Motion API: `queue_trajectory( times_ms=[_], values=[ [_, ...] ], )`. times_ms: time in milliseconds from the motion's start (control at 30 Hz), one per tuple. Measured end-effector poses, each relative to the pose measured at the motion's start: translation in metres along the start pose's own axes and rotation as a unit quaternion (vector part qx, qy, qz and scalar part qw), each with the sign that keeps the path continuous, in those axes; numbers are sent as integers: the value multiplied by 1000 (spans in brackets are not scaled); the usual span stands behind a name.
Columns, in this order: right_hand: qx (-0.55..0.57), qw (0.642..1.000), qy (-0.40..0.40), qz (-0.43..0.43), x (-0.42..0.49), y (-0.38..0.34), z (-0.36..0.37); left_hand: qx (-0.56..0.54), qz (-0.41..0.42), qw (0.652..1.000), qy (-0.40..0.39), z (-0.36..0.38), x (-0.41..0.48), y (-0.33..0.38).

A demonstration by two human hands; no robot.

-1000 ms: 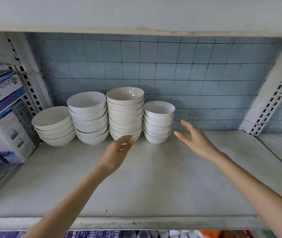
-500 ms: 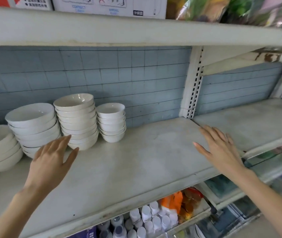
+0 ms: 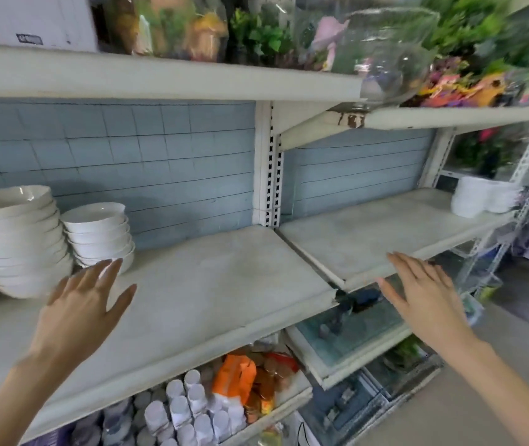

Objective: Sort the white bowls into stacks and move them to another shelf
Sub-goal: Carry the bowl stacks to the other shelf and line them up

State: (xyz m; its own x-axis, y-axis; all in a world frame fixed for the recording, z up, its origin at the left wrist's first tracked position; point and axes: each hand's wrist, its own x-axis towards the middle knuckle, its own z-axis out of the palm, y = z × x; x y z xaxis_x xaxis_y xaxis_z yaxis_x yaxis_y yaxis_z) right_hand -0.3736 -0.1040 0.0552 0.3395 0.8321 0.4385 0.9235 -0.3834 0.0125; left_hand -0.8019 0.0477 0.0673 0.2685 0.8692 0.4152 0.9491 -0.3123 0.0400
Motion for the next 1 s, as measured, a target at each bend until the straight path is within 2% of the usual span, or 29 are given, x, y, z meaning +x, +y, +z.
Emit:
queue_trajectory(
  times_ms=[300, 400, 600, 800, 933, 1000],
  values=[
    [-57, 996, -53, 35, 3, 133, -14, 11, 43, 999, -3, 9, 12, 129],
    [-74, 996, -37, 41, 11, 165, -15, 20, 59, 998, -5, 9, 26, 164],
    [-70, 991, -76, 86, 29, 219, -2, 31, 108, 994, -2, 26, 75, 235],
    [-69, 987, -62, 132, 66, 277, 21, 7, 172, 985, -11, 68, 139, 316],
    [-74, 982, -81, 151, 95, 323, 45, 3, 189, 982, -32, 94, 176, 371],
    [-71, 985, -62, 147, 109, 344, 53, 2, 189, 981, -32, 103, 191, 395]
  ],
)
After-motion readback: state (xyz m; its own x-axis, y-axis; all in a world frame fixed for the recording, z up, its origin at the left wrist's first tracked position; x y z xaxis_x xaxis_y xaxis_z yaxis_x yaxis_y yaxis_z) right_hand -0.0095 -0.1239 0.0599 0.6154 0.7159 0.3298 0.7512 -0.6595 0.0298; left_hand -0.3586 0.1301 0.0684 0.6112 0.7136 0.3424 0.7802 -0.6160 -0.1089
